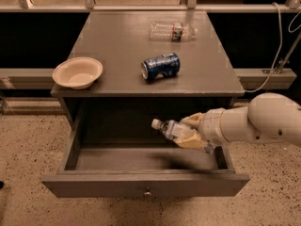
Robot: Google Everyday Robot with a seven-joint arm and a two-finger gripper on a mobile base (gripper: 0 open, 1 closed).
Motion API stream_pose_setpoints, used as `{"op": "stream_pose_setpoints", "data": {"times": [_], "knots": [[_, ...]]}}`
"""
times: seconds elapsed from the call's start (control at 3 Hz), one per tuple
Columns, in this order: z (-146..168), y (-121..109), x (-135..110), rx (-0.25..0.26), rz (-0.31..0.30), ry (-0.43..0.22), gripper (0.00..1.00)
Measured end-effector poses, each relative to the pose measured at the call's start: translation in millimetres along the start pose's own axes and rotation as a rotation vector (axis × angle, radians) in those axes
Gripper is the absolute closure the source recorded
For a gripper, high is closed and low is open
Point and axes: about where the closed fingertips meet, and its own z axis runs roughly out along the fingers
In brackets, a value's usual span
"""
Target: Pick blue plastic bottle from top drawer and place on counter
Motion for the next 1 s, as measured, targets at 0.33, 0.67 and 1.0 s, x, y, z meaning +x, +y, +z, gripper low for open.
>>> {"op": "stream_pose_setpoints", "data": {"times": [0.33, 0.67, 1.0], "knots": [[-61.5, -19.9, -31.1, 0.002, -0.059, -0.135, 1.00], [-116.6, -46.1, -50.3, -0.010, -0.089, -0.237, 1.00], [-149.4, -72.9, -59.6, -0.075, -0.055, -0.305, 1.00]]}}
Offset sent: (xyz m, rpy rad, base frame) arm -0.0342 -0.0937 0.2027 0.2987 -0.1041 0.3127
